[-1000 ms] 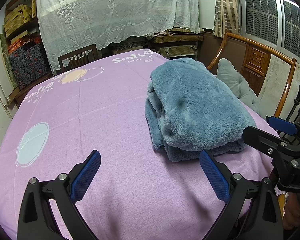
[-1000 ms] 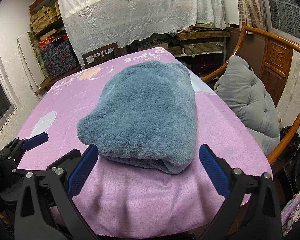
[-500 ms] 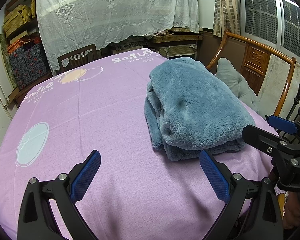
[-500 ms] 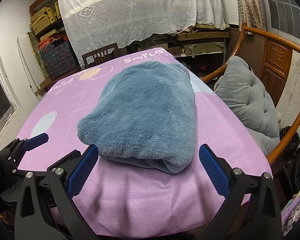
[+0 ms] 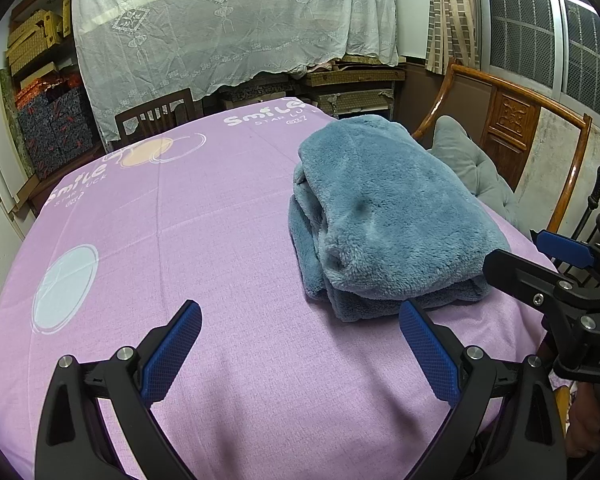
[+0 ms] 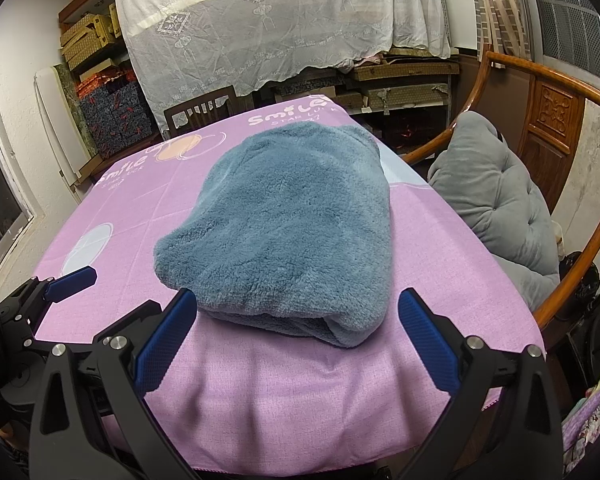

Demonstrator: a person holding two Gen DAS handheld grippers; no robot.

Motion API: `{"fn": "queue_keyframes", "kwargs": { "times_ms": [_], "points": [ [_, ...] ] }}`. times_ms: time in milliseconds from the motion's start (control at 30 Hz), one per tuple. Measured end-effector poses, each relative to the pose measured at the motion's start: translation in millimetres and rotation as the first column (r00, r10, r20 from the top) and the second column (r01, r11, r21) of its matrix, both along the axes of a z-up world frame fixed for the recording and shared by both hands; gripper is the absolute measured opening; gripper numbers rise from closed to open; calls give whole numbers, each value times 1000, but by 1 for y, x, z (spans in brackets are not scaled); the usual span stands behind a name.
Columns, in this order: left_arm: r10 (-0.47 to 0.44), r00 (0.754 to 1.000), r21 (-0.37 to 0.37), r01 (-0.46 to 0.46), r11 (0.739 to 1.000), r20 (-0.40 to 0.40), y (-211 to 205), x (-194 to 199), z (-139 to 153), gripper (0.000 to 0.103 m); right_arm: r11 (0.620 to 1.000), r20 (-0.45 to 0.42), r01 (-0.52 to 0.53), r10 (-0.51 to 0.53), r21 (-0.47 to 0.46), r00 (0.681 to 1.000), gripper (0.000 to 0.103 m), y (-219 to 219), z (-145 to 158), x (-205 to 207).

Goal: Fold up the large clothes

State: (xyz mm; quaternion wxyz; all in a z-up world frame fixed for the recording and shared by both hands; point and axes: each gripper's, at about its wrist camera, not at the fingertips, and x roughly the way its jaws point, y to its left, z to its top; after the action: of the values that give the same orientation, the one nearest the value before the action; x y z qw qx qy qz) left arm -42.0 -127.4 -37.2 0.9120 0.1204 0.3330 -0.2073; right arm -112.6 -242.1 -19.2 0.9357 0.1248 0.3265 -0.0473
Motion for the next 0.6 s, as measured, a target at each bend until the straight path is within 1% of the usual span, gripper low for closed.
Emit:
{"fn": "queue_keyframes", "kwargs": {
  "times_ms": [600],
  "points": [
    [-2, 1000, 3, 2, 1000, 4, 0, -1, 0, 99, 1000, -1, 0, 0, 2, 1000, 98, -1, 0, 0]
  ]
}}
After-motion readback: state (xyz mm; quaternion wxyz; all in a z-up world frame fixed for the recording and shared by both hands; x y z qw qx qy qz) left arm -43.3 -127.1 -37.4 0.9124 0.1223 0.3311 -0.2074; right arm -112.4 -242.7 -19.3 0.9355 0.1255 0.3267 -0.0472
